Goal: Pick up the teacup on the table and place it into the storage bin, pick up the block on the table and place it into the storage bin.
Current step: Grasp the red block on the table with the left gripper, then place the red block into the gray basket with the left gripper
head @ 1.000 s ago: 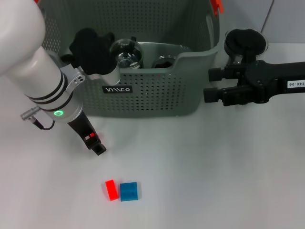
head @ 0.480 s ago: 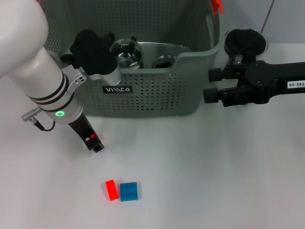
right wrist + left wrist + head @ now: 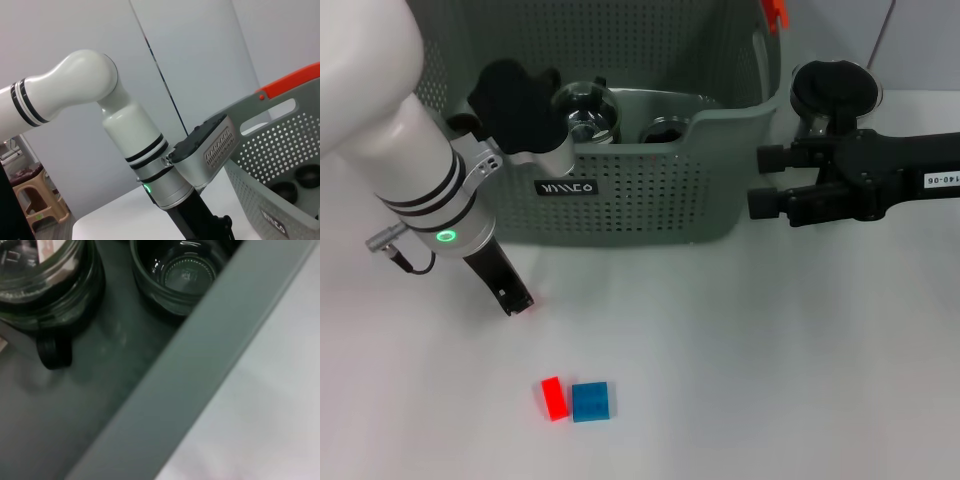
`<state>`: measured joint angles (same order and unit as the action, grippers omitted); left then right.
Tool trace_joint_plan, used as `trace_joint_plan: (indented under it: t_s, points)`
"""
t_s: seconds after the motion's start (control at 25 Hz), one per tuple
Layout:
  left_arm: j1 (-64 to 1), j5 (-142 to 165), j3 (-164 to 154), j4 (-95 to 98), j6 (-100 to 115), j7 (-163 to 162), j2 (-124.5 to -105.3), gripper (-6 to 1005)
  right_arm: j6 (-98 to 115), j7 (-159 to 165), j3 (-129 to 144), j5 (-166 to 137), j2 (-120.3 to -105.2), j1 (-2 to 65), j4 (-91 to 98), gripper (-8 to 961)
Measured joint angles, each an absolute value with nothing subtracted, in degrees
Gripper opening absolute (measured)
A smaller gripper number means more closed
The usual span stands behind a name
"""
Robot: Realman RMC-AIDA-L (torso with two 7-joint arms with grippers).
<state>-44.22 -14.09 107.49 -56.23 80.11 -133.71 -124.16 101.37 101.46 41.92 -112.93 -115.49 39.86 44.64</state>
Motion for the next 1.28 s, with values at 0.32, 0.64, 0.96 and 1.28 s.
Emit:
trace_joint_plan:
  t_s: [0.32,0.64,0.96,1.28]
  points:
    - [-44.2,-14.1,109.1,-59.6,84.7,-133.7,-123.77,181,101.5,101.0,41.9,-112.8,-115.44,39.5,44.6,925]
    - [-45.7,-15.6,115.0,-64.2,95.8,-131.2,-122.95,182,101.5,100.5,41.9,-112.6,-115.31,39.4,44.6,926]
    - [-48.8,-28.3,132.9,-67.6,111.2,-125.6,-119.63,183,102.3,100.0,41.5,-112.6,-115.10,39.4,44.7,926]
    - [-49.1,-40.6,140.6,-65.4,107.9,-125.3,-114.55,184,103.0,100.0,41.5,-112.5,-114.63,39.7,44.7,925]
